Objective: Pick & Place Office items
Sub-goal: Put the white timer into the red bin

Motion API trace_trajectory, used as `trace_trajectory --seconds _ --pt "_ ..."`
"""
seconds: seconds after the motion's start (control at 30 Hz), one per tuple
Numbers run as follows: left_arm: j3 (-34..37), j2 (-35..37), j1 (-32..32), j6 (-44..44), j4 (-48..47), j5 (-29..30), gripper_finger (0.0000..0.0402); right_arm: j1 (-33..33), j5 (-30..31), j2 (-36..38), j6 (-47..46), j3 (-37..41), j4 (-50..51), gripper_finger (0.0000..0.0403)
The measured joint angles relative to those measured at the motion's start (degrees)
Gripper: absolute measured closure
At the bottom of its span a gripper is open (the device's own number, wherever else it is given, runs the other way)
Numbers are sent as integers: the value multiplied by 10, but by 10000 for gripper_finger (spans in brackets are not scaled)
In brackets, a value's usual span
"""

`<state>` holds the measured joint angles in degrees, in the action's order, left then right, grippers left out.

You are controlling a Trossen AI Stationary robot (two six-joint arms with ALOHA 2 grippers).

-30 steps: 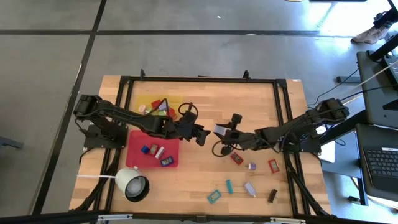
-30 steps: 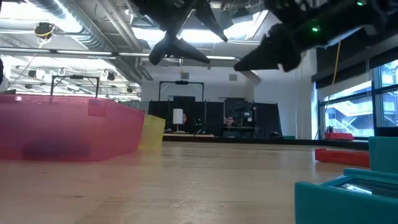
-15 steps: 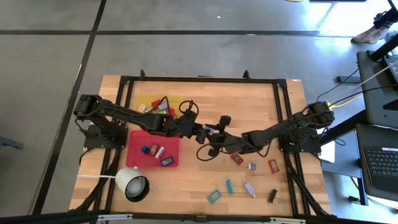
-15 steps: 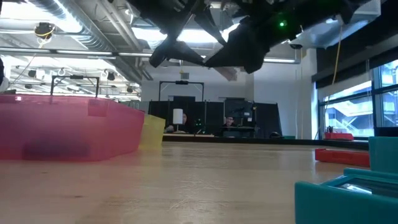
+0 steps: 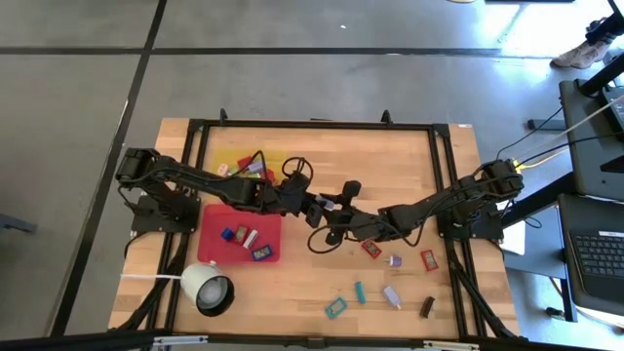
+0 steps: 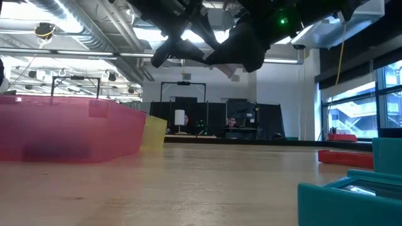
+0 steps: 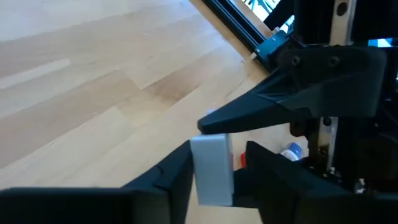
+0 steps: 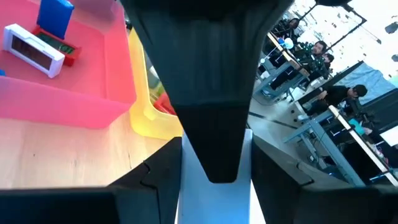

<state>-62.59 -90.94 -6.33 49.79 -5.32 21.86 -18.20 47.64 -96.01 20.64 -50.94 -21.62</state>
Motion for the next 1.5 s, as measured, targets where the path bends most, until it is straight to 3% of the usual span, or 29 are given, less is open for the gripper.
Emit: trace_trajectory --seconds 0.2,0.33,0.67,0.87,1.13,1.33,1.5 --pt "0 0 2 -3 1 -6 326 0 6 0 3 0 -3 239" --pt "0 0 3 -3 3 -5 333 0 6 0 2 0 -3 229" --pt "0 0 4 -27 -7 -12 337 0 -4 1 -42 0 6 113" --pt "0 17 17 -27 -64 -11 334 -10 -43 34 -180 0 157 78" --pt "0 83 14 30 -212 -16 335 -10 -91 57 -402 0 387 88" --pt "-1 128 -41 101 -384 -65 335 -10 -73 53 -442 0 413 99" --pt "0 119 -94 225 -489 -57 334 -10 -50 53 -442 0 409 108"
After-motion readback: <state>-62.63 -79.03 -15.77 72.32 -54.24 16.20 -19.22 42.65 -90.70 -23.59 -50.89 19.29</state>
